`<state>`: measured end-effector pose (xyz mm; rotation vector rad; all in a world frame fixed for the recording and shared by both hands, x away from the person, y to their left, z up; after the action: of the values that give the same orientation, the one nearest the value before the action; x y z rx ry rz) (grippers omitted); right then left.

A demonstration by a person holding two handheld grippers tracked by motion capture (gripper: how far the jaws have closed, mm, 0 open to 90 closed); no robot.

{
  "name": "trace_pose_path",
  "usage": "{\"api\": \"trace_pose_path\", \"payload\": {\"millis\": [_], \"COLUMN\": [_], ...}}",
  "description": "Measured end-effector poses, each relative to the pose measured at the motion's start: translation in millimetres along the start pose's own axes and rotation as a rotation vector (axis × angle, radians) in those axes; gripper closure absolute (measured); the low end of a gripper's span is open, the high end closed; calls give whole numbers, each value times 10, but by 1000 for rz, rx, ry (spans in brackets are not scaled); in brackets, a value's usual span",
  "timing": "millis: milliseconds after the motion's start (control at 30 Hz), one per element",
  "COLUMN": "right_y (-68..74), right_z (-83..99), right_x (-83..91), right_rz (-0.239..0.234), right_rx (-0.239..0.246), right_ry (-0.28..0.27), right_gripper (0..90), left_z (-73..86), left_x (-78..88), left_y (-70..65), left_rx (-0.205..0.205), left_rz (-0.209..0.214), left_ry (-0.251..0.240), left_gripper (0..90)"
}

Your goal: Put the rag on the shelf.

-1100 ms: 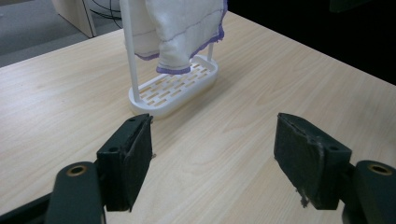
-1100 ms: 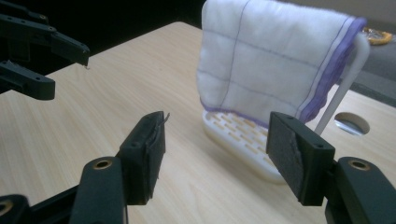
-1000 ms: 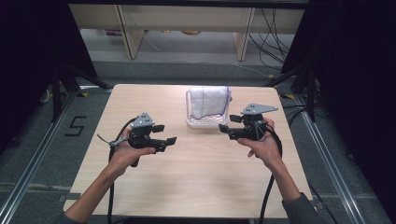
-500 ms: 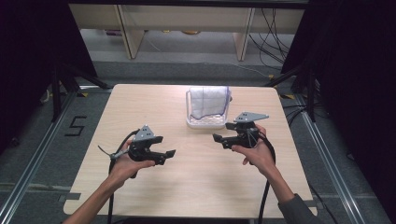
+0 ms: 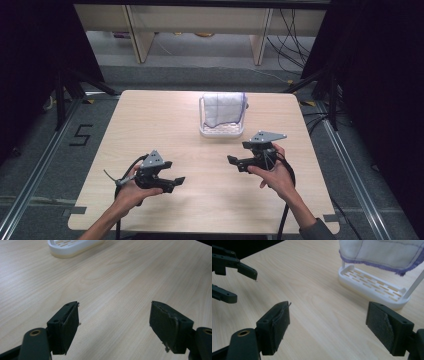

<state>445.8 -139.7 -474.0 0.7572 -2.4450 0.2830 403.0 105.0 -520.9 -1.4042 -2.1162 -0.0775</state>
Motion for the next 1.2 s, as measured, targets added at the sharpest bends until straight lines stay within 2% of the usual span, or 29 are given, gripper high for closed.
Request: {"api": "trace_pose_path", "payload": {"millis": [33,67,100,133,233,267,300,333,367,433,467,500,533,633,667,700,733,767,800,867,900,933,1033,1067,1100,1200], "right_y": [8,27,4,35,35,37,56,37,52,66,86,82,106,115,120,152,158,205,202,221,221,270,291,331,324,360], "right_z": [32,77,106,148,259,305,343,381,416,462,488,502,523,550,585,605,623,653,679,730,730,788,843,863,873,931], "right_x": [7,34,36,53,76,93,95,99,122,129,152,149,156,169,196,205,200,215,222,232,232,250,261,277,276,282], "right_rz": [-4,-1,6,-2,-12,-3,-21,-13,-17,-28,-17,-26,-34,-43,-24,-32,-42,-50,-41,-44,-44,-51,-53,-59,-58,-63], "right_rx": [-9,-28,-8,-32,-26,-37,-47,-33,-48,-47,-65,-42,-53,-44,-42,-51,-37,-63,-41,-27,-27,-34,-19,-39,-14,14], "right_ry": [2,27,21,38,29,39,39,40,56,52,66,59,65,62,71,77,69,85,88,96,96,119,128,141,129,127], "right_gripper": [201,201,201,200,201,201,202,201,201,200,200,200,200,200,199,199,197,195,193,190,190,174,168,168,168,166], "left_z": [17,36,63,75,105,128,133,139,146,158,167,181,194,228,265,286,307,328,342,384,384,409,455,468,481,521], "left_x": [0,-1,9,2,5,12,14,15,25,37,42,52,55,60,53,52,57,62,61,66,66,40,16,11,11,-5], "left_y": [-3,-13,-18,-29,-42,-53,-64,-74,-79,-98,-111,-117,-130,-150,-181,-191,-204,-211,-223,-240,-240,-284,-350,-369,-385,-435], "left_rx": [0,3,0,6,6,4,12,13,9,5,9,3,9,6,10,4,3,-6,-6,-9,-9,1,2,-6,-9,-8], "left_rz": [-2,0,2,2,5,4,0,4,2,5,0,5,4,3,5,13,13,12,12,8,8,20,26,32,36,42], "left_ry": [1,2,17,10,15,19,14,10,15,12,7,13,10,13,11,17,25,34,35,50,50,30,34,37,43,39], "left_gripper": [234,234,234,234,234,234,234,234,233,233,232,231,230,229,228,227,226,225,224,223,223,221,218,216,213,205]}}
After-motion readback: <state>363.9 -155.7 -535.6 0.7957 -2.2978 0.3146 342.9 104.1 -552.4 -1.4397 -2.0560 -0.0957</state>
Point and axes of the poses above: each handheld gripper's, and its own axes: x roughly backward along the jaws, z roughly out of its underside, y roughly to its left, the point moved 8 cm from there along -x, roughly forward along the jaws, and after that the axes turned 15 degrees about z, right-handed, at the moved point
